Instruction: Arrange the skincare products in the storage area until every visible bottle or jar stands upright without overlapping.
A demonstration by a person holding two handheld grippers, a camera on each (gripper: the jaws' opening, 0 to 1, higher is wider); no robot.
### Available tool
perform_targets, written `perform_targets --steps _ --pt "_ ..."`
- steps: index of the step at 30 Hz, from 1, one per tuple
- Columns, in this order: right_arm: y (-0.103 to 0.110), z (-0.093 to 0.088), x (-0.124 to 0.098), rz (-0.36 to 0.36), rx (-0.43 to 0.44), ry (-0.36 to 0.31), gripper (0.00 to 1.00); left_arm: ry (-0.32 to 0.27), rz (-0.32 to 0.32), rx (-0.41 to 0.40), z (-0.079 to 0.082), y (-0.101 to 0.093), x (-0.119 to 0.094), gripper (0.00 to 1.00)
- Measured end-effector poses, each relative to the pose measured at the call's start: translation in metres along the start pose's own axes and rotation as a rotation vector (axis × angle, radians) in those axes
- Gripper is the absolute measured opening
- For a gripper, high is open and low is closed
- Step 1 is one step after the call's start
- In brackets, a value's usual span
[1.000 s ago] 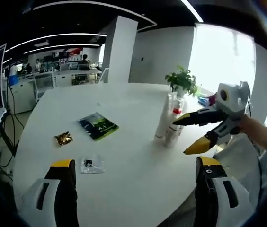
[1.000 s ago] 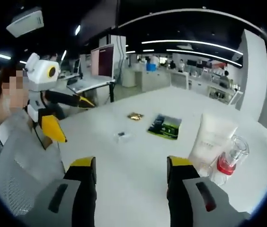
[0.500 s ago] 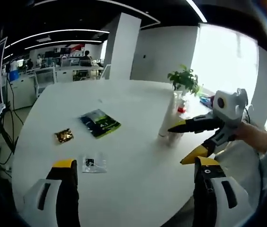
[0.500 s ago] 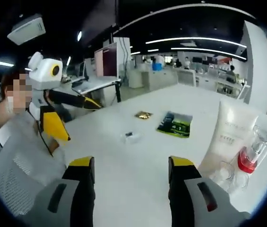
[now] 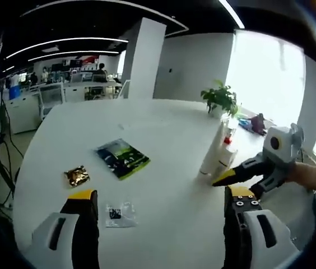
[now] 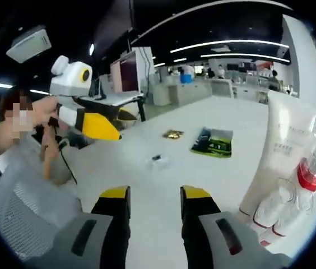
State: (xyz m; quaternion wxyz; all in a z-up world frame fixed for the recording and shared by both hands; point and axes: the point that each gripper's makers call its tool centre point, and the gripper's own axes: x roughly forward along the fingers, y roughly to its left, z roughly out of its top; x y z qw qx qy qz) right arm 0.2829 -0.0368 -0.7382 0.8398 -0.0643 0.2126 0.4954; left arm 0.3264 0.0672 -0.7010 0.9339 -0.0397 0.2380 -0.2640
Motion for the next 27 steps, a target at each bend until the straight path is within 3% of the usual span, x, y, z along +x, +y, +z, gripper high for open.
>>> perform_targets --steps 10,27 --pt "-0.004 0.002 -0.001 -0.02 0.003 -0.006 0.3 0.001 -0.008 -0.061 0.011 0.028 0.036 0.72" --pt "-0.015 -0.006 -0.001 -0.062 -0.021 0.04 0.3 0.133 0.004 0.096 0.022 0.078 0.1 0.69"
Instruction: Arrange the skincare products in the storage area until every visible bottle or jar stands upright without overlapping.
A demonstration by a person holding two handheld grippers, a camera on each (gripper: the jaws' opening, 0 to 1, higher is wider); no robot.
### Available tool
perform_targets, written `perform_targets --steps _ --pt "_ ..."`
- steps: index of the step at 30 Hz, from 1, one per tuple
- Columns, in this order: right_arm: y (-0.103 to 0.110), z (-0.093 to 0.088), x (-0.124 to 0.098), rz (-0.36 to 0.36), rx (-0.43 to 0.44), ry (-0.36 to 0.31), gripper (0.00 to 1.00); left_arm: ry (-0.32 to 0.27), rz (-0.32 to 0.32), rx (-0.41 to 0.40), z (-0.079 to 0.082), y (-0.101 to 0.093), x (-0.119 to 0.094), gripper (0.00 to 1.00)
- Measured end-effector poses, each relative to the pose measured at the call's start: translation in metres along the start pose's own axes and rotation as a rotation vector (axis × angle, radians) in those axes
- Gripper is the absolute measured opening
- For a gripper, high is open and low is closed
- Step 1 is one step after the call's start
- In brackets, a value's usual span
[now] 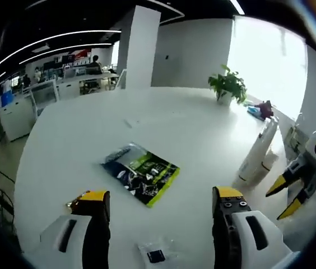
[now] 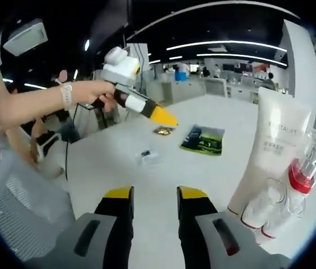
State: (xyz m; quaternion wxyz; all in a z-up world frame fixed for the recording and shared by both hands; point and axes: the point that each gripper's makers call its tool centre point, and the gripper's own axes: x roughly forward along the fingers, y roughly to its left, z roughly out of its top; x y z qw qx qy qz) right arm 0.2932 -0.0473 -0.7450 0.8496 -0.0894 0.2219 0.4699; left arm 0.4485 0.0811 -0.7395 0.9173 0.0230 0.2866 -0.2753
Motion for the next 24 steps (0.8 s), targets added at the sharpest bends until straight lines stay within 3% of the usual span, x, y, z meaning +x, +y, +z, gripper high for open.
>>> perform_targets --steps 7,24 --pt "-0.003 -0.001 0.0 -0.006 0.014 0.001 0.3 0.074 -0.015 0.107 0.005 0.02 0.026 0.7" --pt "-0.005 -0.005 0.001 -0.013 0.046 0.013 0.3 0.168 -0.072 0.219 0.021 0.039 0.09 0.76"
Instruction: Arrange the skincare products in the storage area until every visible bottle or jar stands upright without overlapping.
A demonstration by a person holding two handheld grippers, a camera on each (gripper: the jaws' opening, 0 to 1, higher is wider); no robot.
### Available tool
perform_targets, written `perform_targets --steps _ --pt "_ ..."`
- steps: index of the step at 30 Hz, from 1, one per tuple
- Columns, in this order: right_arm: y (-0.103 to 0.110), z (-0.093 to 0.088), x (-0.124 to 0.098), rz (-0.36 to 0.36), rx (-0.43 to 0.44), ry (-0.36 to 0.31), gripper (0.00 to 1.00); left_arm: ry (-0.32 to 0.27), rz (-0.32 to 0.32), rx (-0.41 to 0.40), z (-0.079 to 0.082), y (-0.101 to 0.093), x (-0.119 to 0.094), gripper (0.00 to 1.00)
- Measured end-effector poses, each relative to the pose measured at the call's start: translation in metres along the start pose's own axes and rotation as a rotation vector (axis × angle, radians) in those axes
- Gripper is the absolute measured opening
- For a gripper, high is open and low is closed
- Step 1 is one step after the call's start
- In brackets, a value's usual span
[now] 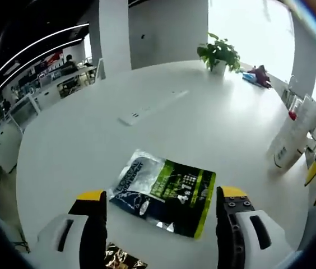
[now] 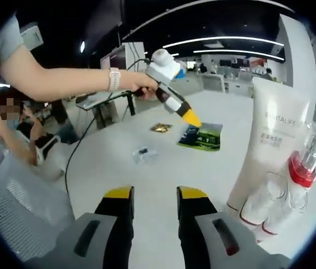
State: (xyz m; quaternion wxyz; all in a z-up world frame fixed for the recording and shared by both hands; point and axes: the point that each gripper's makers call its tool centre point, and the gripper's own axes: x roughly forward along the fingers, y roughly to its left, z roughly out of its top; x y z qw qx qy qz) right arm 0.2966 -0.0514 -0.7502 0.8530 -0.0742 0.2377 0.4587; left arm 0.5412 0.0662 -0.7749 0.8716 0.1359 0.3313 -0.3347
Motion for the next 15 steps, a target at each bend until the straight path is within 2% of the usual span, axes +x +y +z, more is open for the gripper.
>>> perform_targets --steps 4,9,15 --pt "-0.001 -0.001 0.0 -0.004 0.014 0.001 0.3 0.043 -0.017 0.019 -0.004 0.009 0.011 0.76" --pt "-0.002 -0.001 0.0 -0.006 0.017 0.001 0.3 0.055 -0.056 0.006 -0.002 0.011 0.022 0.74" --pt "-0.003 -0.002 0.0 -0.005 0.027 0.004 0.3 0.084 -0.063 0.052 0.001 0.019 0.038 0.76"
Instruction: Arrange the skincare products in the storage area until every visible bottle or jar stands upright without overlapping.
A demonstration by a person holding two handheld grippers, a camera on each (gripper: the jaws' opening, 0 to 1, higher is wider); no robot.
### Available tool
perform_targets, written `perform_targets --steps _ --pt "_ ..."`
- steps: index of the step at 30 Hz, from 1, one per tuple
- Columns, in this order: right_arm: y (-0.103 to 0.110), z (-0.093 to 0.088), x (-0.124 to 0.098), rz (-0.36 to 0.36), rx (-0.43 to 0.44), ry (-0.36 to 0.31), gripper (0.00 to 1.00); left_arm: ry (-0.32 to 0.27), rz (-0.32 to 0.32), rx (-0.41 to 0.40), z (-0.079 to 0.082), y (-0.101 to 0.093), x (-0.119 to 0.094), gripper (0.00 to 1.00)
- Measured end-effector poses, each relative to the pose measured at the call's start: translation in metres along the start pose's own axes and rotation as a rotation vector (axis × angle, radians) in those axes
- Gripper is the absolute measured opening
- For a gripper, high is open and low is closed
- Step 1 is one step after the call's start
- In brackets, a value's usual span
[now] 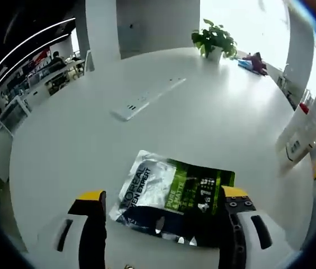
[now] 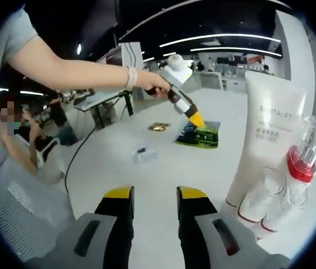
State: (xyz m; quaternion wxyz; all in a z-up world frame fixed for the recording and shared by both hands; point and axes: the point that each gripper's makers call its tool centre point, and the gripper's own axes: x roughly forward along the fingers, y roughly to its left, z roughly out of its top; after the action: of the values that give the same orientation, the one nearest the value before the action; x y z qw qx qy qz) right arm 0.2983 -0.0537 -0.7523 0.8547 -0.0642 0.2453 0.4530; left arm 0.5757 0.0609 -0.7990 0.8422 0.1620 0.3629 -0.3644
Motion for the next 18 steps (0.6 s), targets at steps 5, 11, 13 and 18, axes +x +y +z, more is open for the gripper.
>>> perform_targets --steps 5,11,13,18 --pt "-0.001 -0.001 0.001 0.003 0.006 0.001 0.3 0.04 -0.037 0.014 0.002 0.008 0.015 0.73" --pt "-0.003 -0.002 0.0 -0.007 0.012 0.002 0.3 0.085 -0.07 0.014 -0.005 0.004 0.022 0.68" --pt "-0.004 -0.002 0.0 -0.009 0.016 0.001 0.3 0.091 -0.071 0.014 -0.005 0.005 0.024 0.69" --pt "-0.004 -0.002 0.001 -0.007 0.014 0.0 0.29 0.109 -0.031 0.023 -0.01 0.017 0.027 0.68"
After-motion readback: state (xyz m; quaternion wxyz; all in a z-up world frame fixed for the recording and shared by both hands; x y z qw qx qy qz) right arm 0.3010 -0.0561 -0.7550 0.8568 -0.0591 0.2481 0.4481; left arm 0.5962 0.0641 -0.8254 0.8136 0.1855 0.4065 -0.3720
